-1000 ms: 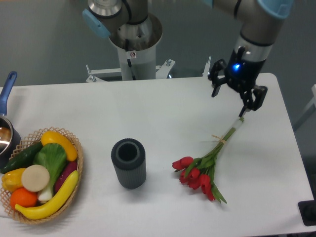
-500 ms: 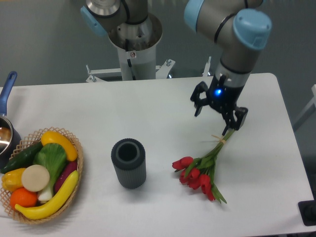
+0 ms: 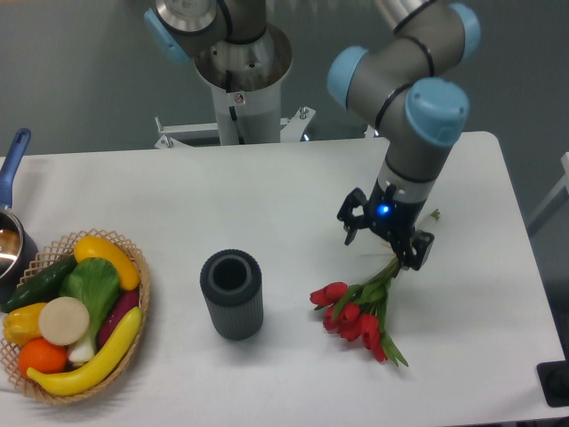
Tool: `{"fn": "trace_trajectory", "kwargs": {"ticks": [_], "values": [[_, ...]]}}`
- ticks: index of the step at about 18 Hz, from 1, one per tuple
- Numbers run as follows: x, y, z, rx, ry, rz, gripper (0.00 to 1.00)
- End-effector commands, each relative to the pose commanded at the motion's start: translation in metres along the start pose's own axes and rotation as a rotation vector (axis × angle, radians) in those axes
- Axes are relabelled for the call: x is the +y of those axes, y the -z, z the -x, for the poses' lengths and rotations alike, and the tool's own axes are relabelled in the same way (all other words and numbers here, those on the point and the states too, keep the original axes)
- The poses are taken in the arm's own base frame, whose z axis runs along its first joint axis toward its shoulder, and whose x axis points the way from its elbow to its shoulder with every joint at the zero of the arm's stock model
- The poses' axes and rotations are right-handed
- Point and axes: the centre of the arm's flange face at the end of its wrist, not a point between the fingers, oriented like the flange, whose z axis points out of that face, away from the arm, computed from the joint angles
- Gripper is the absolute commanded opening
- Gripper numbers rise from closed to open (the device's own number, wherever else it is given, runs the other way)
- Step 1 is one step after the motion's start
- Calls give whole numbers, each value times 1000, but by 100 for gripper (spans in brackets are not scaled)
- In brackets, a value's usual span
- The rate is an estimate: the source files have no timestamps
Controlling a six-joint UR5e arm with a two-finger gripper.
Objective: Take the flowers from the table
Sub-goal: 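Move the open gripper over the stems of the red tulip bouquet, then lower the gripper onto the tulip stems near the twine tie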
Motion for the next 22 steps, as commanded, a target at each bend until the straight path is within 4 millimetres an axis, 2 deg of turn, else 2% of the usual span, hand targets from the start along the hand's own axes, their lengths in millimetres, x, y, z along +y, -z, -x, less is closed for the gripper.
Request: {"fn": "trace_trajectory", "kwargs": {"ticks": [10, 22], "values": [[18, -37, 15, 43, 19, 19, 100], [33, -68, 24, 52, 9, 66, 100]]}}
